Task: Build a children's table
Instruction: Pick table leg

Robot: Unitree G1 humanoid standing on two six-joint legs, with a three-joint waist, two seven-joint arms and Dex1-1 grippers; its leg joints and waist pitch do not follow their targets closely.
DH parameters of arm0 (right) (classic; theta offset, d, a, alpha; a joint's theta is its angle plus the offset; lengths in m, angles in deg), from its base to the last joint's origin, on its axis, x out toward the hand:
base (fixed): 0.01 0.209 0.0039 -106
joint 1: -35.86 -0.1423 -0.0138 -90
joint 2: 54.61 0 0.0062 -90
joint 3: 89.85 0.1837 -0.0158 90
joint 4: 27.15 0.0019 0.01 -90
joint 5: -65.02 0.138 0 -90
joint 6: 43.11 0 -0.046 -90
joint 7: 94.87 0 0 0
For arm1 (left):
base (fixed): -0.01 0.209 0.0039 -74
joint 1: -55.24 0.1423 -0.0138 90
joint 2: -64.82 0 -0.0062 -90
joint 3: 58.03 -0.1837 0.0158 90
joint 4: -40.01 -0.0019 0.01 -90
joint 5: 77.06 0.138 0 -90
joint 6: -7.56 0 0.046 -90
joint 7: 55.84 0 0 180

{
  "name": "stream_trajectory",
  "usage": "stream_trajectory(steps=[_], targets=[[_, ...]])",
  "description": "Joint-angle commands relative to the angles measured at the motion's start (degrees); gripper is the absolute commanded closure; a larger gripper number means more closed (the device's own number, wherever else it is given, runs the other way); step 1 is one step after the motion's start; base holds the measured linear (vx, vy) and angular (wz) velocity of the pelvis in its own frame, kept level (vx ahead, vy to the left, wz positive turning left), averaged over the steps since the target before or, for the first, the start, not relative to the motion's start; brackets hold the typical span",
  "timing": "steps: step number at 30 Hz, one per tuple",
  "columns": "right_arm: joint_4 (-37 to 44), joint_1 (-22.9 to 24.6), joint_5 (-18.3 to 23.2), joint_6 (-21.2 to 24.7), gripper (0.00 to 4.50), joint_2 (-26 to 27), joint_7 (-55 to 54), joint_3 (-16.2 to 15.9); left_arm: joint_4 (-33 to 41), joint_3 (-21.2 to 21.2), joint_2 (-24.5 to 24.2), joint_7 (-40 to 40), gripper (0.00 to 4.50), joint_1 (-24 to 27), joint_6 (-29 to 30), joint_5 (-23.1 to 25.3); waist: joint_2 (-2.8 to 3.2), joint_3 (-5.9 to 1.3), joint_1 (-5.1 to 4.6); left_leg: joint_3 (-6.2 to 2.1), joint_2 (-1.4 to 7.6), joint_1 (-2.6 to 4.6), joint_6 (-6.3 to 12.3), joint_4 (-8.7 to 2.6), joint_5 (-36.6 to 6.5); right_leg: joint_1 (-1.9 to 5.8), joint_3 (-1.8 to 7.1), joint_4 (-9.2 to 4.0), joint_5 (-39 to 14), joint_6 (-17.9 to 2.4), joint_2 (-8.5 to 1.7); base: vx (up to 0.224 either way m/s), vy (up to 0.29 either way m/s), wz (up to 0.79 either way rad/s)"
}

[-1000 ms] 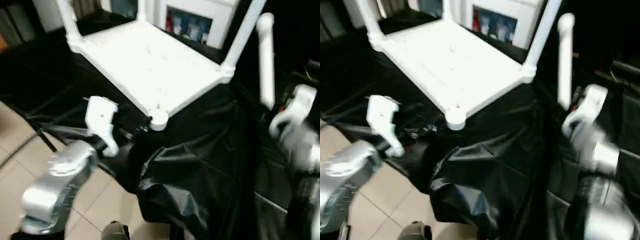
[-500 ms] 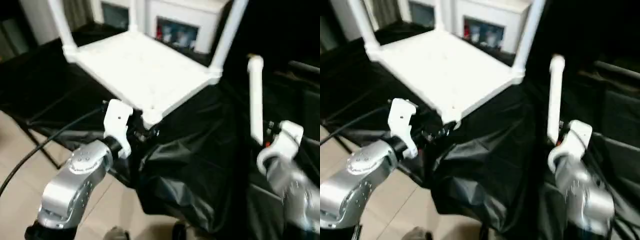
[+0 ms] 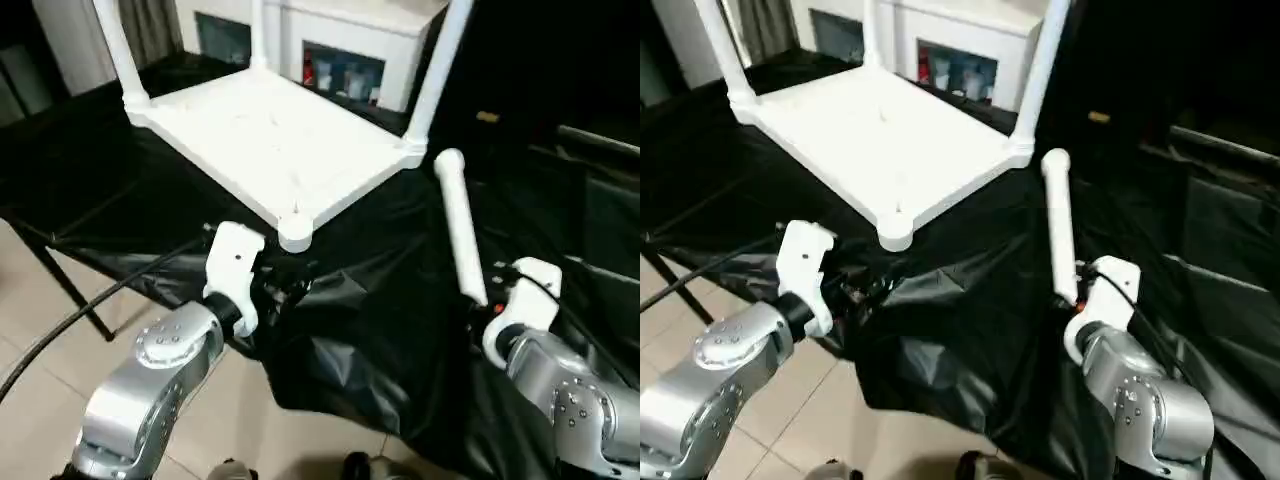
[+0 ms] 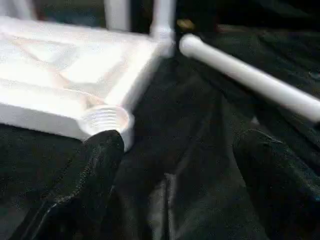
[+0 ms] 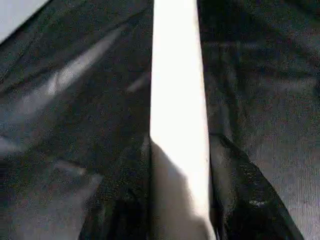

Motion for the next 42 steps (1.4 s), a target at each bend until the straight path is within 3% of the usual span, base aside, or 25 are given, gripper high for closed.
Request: stream_trajectory(steps=[1, 2, 3, 4, 5, 6, 7, 8, 9, 10, 13, 14, 15, 18, 19, 21, 23, 28, 30, 31, 34, 37, 38, 42], targets=[[1.37, -1.02, 0.99, 1.38, 2.69, -0.18, 0.37, -0.58, 0.56, -0.50, 0.18, -0.41, 0.52, 1.07, 0.08, 0.59, -0.49, -2.00, 1.11, -0.91, -1.89, 4.43, 0.19, 3.90, -11.17, -5.91, 5.20, -16.17, -60.65, 4.77, -5.83, 0.034, -0.116, 0.13], [1.38, -1.07, 1.08, 1.51, 2.69, -0.13, 0.45, -0.68, 0.51, -0.54, 0.13, -0.40, 0.52, 1.10, 0.05, 0.66, -0.04, -3.01, 1.45, -3.59, -2.14, -0.12, 1.31, 3.28, -0.05, -1.01, 7.72, -14.73, -61.40, 3.44, -7.03, 0.058, -0.062, -0.04], [1.40, -1.13, 1.20, 1.59, 2.69, -0.08, 0.55, -0.75, 0.47, -0.57, 0.09, -0.39, 0.52, 1.12, 0.04, 0.70, 0.23, -3.11, 1.77, -3.62, -1.09, -0.60, 0.35, 0.96, 0.00, 0.09, 6.87, -13.57, -55.41, 2.86, -6.96, 0.000, 0.000, 0.00], [1.47, -1.36, 1.64, 1.66, 2.45, -0.19, 1.19, -1.07, 0.41, -0.63, 0.04, -0.36, 0.52, 1.15, 0.02, 0.73, 1.11, -3.77, 1.49, -3.83, 0.23, -0.85, -2.75, -3.21, -4.18, -0.02, 4.12, -10.25, -36.31, 0.46, -3.19, 0.000, 0.000, 0.00], [1.47, -1.36, 1.64, 1.66, 2.45, -0.19, 1.19, -1.07, 0.41, -0.63, 0.04, -0.36, 0.52, 1.15, 0.02, 0.73, 2.02, -4.23, 0.96, -3.75, 0.36, -0.74, -4.20, -4.44, -9.60, 0.01, 2.84, -8.84, -21.58, -1.48, -1.18, 0.000, 0.000, 0.00], [1.81, -1.87, 2.16, 1.13, 2.39, -0.37, 2.06, -1.43, 0.35, -0.78, 0.10, -0.39, 0.52, 1.19, -0.04, 0.78, 2.48, -4.19, 0.72, -3.86, 0.80, -0.37, -4.45, -4.86, -11.79, -0.29, 2.91, -8.70, -17.10, -2.71, -1.11, 0.000, 0.000, 0.00], [2.01, -2.21, 2.42, 1.19, 2.31, -0.47, 2.58, -1.39, 0.48, -0.89, 0.19, -0.43, 0.52, 1.29, 0.01, 0.80, 2.42, -3.89, 0.12, -3.74, 0.94, -0.50, -4.09, -5.24, -15.73, -0.11, 2.92, -9.15, -15.09, -4.16, -0.99, 0.000, 0.000, 0.00], [2.01, -2.21, 2.42, 1.19, 2.17, -0.47, 2.58, -1.39, 0.48, -0.89, 0.19, -0.43, 0.52, 1.29, 0.01, 0.80, 2.20, -3.45, -0.28, -3.69, 0.71, -0.83, -3.83, -5.54, -19.65, -0.04, 2.78, -9.96, -20.75, -3.90, -1.33, 0.000, 0.000, 0.00], [2.20, -2.50, 2.68, 1.14, 2.09, -0.53, 3.05, -1.27, 0.67, -1.00, 0.27, -0.47, 0.52, 1.42, 0.08, 0.77, 2.26, -3.50, -0.35, -3.65, 0.60, -0.75, -3.78, -5.45, -20.57, -0.17, 2.79, -10.39, -23.41, -3.43, -1.60, 0.000, 0.000, 0.00], [2.56, -3.07, 3.41, 1.29, 2.09, -0.68, 4.14, -1.05, 1.04, -1.02, 0.51, -0.60, 0.52, 1.77, 0.23, 0.92, 1.91, -3.43, -0.56, -3.56, 0.45, -0.91, -3.46, -5.37, -20.67, -0.29, 2.82, -11.12, -26.57, -2.31, -1.93, 0.000, 0.000, 0.00], [2.44, -3.55, 3.62, 1.98, 1.98, -1.32, 4.61, -1.06, 1.73, -1.15, 0.72, -1.47, 0.52, 2.89, 0.31, 1.51, 1.40, -3.64, -0.93, -3.26, 0.48, -1.42, -2.34, -5.58, -15.76, -0.03, 2.84, -11.42, -24.35, -1.31, -2.04, 0.000, 0.000, 0.00], [2.35, -3.59, 3.62, 2.03, 1.71, -1.38, 4.65, -1.06, 1.75, -1.16, 0.71, -1.56, 0.52, 2.96, 0.32, 1.55, 1.44, -3.61, -1.07, -3.07, 0.56, -1.44, -2.13, -5.61, -14.62, -0.17, 2.89, -11.46, -22.81, -1.45, -1.88, 0.000, 0.000, 0.00], [1.98, -3.75, 3.80, 2.32, 1.66, -1.77, 5.13, -1.22, 1.85, -1.17, 0.68, -1.89, 0.52, 3.25, 0.39, 1.70, 0.84, -3.38, -1.25, -2.96, 0.52, -1.63, -1.92, -5.68, -14.24, -0.14, 2.88, -11.56, -22.74, -1.31, -1.83, 0.000, 0.000, 0.00], [1.77, -4.10, 4.38, 2.08, 1.40, -2.43, 6.38, -1.52, 2.25, -0.77, 0.52, -2.32, 0.52, 3.71, 0.54, 1.68, 0.92, -3.26, -1.25, -2.91, 0.47, -1.70, -1.78, -5.65, -13.73, -0.20, 2.90, -11.68, -24.07, -0.99, -2.05, 0.000, 0.000, 0.00], [1.62, -4.34, 4.03, 1.75, 1.29, -3.28, 6.74, -1.77, 2.44, -0.60, 0.35, -2.36, 0.52, 4.00, 0.53, 1.73, 0.69, -3.20, -1.36, -2.94, 0.53, -1.87, -1.74, -5.76, -13.39, -0.11, 2.83, -11.64, -23.64, -1.01, -2.04, 0.000, 0.000, 0.00], [-0.08, -5.31, 2.35, 0.43, 1.20, -5.56, 6.93, -1.77, 2.76, -0.13, -0.02, -2.12, 0.52, 4.47, 0.56, 1.63, 0.89, -3.42, -1.20, -2.88, 0.68, -1.46, -1.94, -5.65, -12.61, -0.21, 2.87, -11.41, -21.25, -1.26, -1.92, 0.000, 0.000, 0.00], [-1.97, -5.92, 1.26, -0.50, 0.97, -6.99, 6.99, -1.66, 3.04, 0.19, -0.11, -1.62, 0.52, 4.63, 0.50, 1.47, 0.87, -3.37, -1.23, -2.63, 0.62, -1.54, -1.99, -5.66, -13.17, -0.27, 3.03, -11.23, -19.07, -1.74, -1.77, 0.000, 0.000, 0.00], [-8.74, -5.79, -6.41, -6.52, 0.97, -15.18, 9.14, -8.57, 4.27, 0.36, -2.15, 1.57, 0.52, 4.57, 0.39, -0.19, 0.60, -3.78, -0.82, -1.98, 0.76, -1.60, -1.21, -5.21, -8.53, 0.02, 3.21, -10.60, -11.10, -3.90, -1.66, 0.021, -0.002, 0.02], [-9.53, -5.61, -7.20, -6.87, 0.97, -16.28, 9.28, -9.54, 4.72, 0.21, -3.00, 2.65, 0.52, 4.80, 0.55, -0.64, 0.49, -4.26, -0.68, -1.72, 0.76, -1.95, -0.63, -4.98, -3.95, 0.61, 3.12, -9.82, -4.74, -5.25, -1.58, 0.055, -0.005, -0.01], [-10.01, -4.95, -8.36, -6.97, 0.97, -18.49, 9.93, -11.75, 5.63, -0.11, -4.72, 4.67, 0.52, 5.61, 1.04, -1.45, 0.58, -4.29, -0.71, -1.67, 0.73, -2.02, -0.22, -4.91, -1.81, 0.78, 3.05, -9.43, -0.88, -6.01, -1.43, 0.053, -0.004, -0.02], [-9.35, -4.09, -8.23, -5.50, 0.97, -20.53, 11.84, -14.56, 6.29, -0.52, -6.68, 6.41, 0.52, 6.66, 1.61, -1.64, 0.64, -4.27, -0.79, -1.56, 0.75, -2.01, 0.47, -4.77, -0.66, 1.14, 3.10, -9.05, 3.15, -6.81, -1.31, 0.000, 0.000, 0.00], [-9.15, -4.11, -7.26, -5.12, 0.97, -20.70, 13.53, -16.05, 6.38, -0.52, -7.04, 6.83, 0.52, 6.79, 1.72, -1.72, 0.71, -4.06, -0.94, -1.49, 0.89, -1.79, 0.95, -4.84, -2.12, 1.04, 3.15, -9.21, 1.64, -7.80, -1.38, 0.000, 0.000, 0.00], [-8.51, -4.25, -6.28, -4.63, 0.97, -20.54, 15.47, -17.57, 6.46, -0.45, -7.28, 7.14, 0.52, 6.74, 1.84, -1.86, 0.67, -3.90, -0.93, -1.46, 0.96, -1.71, 0.94, -4.93, -3.60, 1.01, 3.18, -9.47, -0.78, -7.88, -1.47, 0.000, 0.000, 0.00], [-6.44, -5.39, -4.20, -4.11, 0.97, -17.64, 17.58, -18.70, 6.40, 0.06, -7.67, 7.48, 0.52, 6.29, 2.01, -2.17, 0.78, -3.59, -0.88, -1.57, 1.19, -1.57, 0.42, -5.26, -7.27, 0.65, 3.24, -10.07, -8.35, -7.32, -1.75, 0.000, 0.000, 0.00]])
